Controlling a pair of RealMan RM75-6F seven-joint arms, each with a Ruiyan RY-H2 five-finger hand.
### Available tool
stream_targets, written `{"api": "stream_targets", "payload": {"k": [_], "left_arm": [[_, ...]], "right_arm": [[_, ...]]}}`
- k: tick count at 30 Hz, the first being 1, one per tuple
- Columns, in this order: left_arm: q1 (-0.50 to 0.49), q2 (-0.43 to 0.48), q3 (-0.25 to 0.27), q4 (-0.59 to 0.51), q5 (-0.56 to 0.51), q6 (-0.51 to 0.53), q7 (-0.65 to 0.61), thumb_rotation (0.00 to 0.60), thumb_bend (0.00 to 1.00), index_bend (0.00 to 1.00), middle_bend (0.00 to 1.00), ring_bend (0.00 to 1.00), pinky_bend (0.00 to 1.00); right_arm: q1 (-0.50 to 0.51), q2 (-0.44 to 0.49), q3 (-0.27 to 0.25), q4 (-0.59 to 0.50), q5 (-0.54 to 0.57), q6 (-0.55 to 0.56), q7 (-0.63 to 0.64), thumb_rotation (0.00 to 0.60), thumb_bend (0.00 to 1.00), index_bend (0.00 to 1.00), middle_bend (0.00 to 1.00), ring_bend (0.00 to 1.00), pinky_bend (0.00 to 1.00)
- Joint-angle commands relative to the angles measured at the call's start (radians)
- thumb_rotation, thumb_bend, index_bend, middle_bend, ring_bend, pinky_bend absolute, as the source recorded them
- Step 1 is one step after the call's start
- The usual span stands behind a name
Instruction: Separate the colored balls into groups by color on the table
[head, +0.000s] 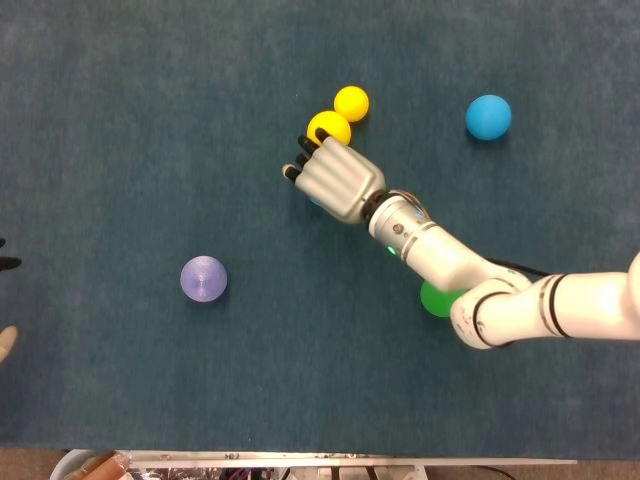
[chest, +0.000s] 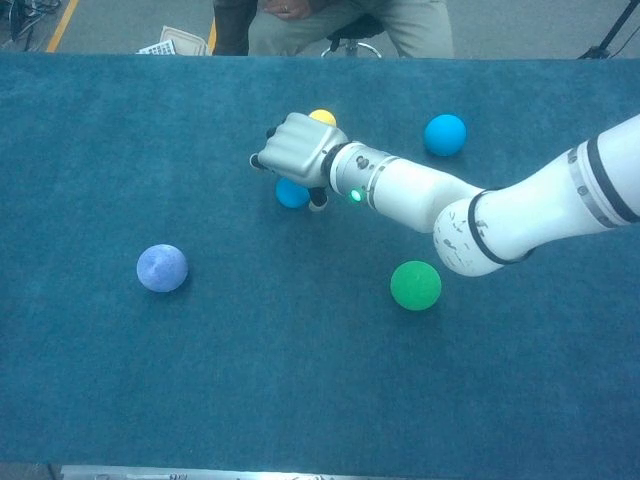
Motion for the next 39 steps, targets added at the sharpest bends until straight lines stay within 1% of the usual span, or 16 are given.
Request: {"api": "stream_targets", "payload": {"k": [1, 7, 9, 11, 17, 22, 26, 29, 31, 36, 39], "left_arm": [[0.000, 0.000, 0.000, 0.002, 0.001, 0.002, -0.004, 0.600, 0.32, 0.19, 0.12, 0.14, 0.18], [-0.001, -0.003, -0.001, 0.009, 0.004, 0.001, -0.012, 0.600, 0.32, 0.19, 0.11, 0.14, 0.18], [-0.001, -0.004, 0.000, 0.010, 0.006, 0.001, -0.013, 0.600, 0.32, 0.19, 0.11, 0.14, 0.18], [0.000, -0.004, -0.001, 0.011, 0.005, 0.002, -0.015, 0.600, 0.32, 0.19, 0.11, 0.14, 0.18], [0.000, -0.005, -0.002, 0.017, 0.004, 0.003, -0.021, 0.600, 0.32, 0.19, 0.11, 0.14, 0.18], [-0.002, -0.007, -0.003, 0.022, 0.007, 0.002, -0.028, 0.600, 0.32, 0.19, 0.11, 0.14, 0.18], [-0.008, -0.007, -0.004, 0.022, 0.009, -0.005, -0.028, 0.600, 0.32, 0.19, 0.11, 0.14, 0.18], [-0.009, -0.006, -0.003, 0.017, 0.014, -0.005, -0.025, 0.600, 0.32, 0.19, 0.11, 0.14, 0.18], [-0.008, -0.005, -0.002, 0.015, 0.013, -0.003, -0.023, 0.600, 0.32, 0.19, 0.11, 0.14, 0.18], [-0.004, -0.001, 0.001, 0.015, 0.007, -0.004, -0.024, 0.600, 0.32, 0.19, 0.11, 0.14, 0.18], [-0.004, -0.001, 0.002, 0.014, 0.006, -0.007, -0.024, 0.600, 0.32, 0.19, 0.11, 0.13, 0.18]], "right_arm": [[-0.005, -0.007, -0.002, 0.009, -0.013, 0.005, 0.003, 0.600, 0.14, 0.27, 0.37, 0.15, 0.23], [-0.021, -0.015, -0.007, 0.025, -0.049, 0.011, 0.020, 0.600, 0.14, 0.36, 0.46, 0.16, 0.23], [-0.026, -0.012, -0.006, 0.023, -0.063, 0.011, 0.031, 0.600, 0.14, 0.40, 0.50, 0.19, 0.23], [-0.032, -0.005, -0.006, 0.015, -0.082, 0.011, 0.043, 0.600, 0.14, 0.41, 0.52, 0.21, 0.23], [-0.063, 0.047, -0.013, -0.048, -0.153, 0.030, 0.090, 0.600, 0.14, 0.42, 0.52, 0.22, 0.23], [-0.102, 0.112, -0.039, -0.110, -0.211, 0.053, 0.119, 0.600, 0.14, 0.43, 0.52, 0.22, 0.23], [-0.123, 0.136, -0.043, -0.126, -0.248, 0.057, 0.153, 0.600, 0.14, 0.43, 0.52, 0.22, 0.23], [-0.127, 0.137, -0.033, -0.136, -0.270, 0.052, 0.174, 0.600, 0.14, 0.43, 0.48, 0.22, 0.23], [-0.123, 0.138, -0.032, -0.142, -0.278, 0.042, 0.165, 0.600, 0.14, 0.40, 0.44, 0.22, 0.23], [-0.114, 0.127, -0.026, -0.140, -0.246, 0.019, 0.123, 0.600, 0.11, 0.24, 0.36, 0.15, 0.22], [-0.106, 0.109, -0.021, -0.127, -0.216, 0.008, 0.093, 0.600, 0.10, 0.21, 0.34, 0.14, 0.21]]}}
